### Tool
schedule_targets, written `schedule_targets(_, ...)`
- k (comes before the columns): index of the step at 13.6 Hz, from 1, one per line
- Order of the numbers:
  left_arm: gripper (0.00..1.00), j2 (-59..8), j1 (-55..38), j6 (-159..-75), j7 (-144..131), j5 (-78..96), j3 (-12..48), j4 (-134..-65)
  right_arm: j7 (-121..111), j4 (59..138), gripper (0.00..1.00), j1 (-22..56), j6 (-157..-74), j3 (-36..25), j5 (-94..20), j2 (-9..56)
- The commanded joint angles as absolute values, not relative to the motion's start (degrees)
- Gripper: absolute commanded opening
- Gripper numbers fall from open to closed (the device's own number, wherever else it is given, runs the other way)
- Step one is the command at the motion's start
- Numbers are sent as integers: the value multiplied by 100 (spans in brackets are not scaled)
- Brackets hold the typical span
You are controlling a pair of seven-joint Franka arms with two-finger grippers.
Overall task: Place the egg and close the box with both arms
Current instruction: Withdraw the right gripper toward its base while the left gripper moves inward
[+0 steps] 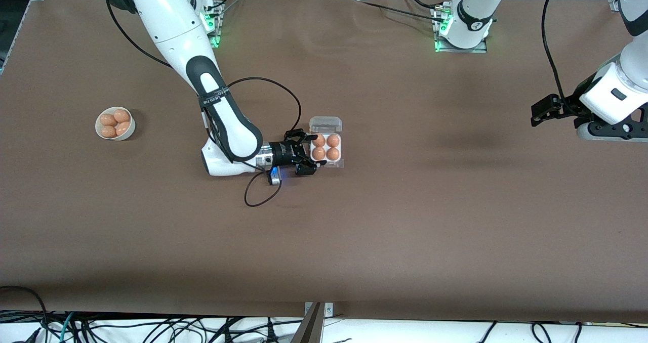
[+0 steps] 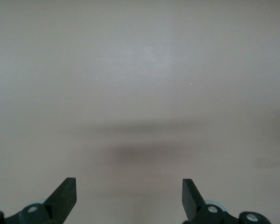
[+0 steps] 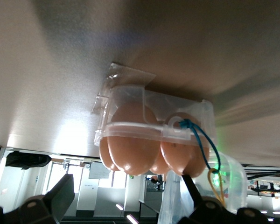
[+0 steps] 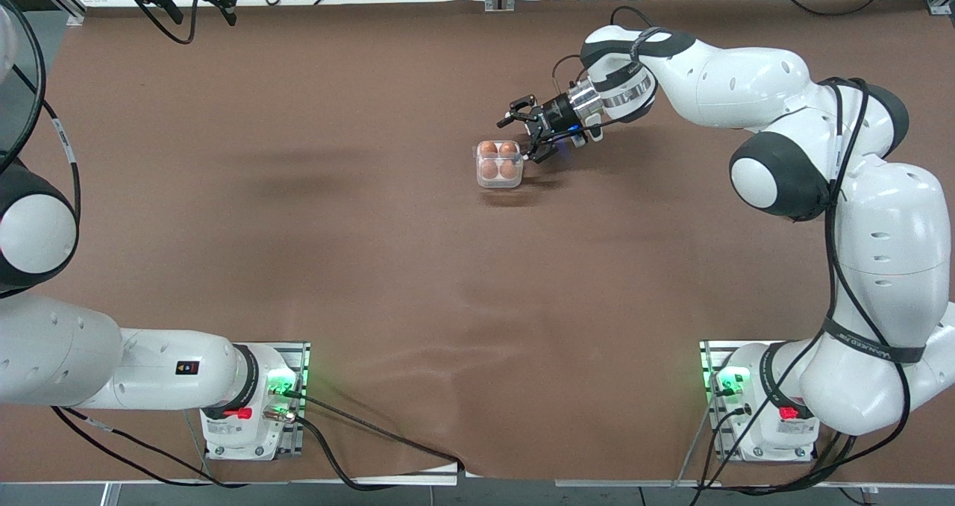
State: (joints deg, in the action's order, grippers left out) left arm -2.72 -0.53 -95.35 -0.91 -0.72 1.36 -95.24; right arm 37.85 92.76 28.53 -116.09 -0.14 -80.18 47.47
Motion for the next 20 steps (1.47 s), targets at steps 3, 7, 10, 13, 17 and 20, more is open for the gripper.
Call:
schedule_targets(3,100,-343,-35,-9413,-79,44,141,-9343,3762,9281,100,2497,-11628,0,-6772,4255)
schedule_targets(7,100,-422,-35,-9413,-53,44,141,-9334,3735,9343,100,2110,-11628,26,-4567,3666)
schedule_targets(10,100,-431,-44,-9413,-79,44,158,-9334,3587,9535,100,1873,-11628,61,-2495,3227)
schedule_targets(13,100,-448,-44,-9413,-105,44,158,-9299,3401,10035,100,1565,-11628,368,-209,2499)
schedule_targets(17,100,-580,-114,-9413,-132,44,176,-9299,2517,10634,100,1153,-11453,475,1116,1208)
schedule_targets(20,100,-659,-132,-9413,-132,44,193,-9316,1838,10723,100,888,-10909,475,1134,337)
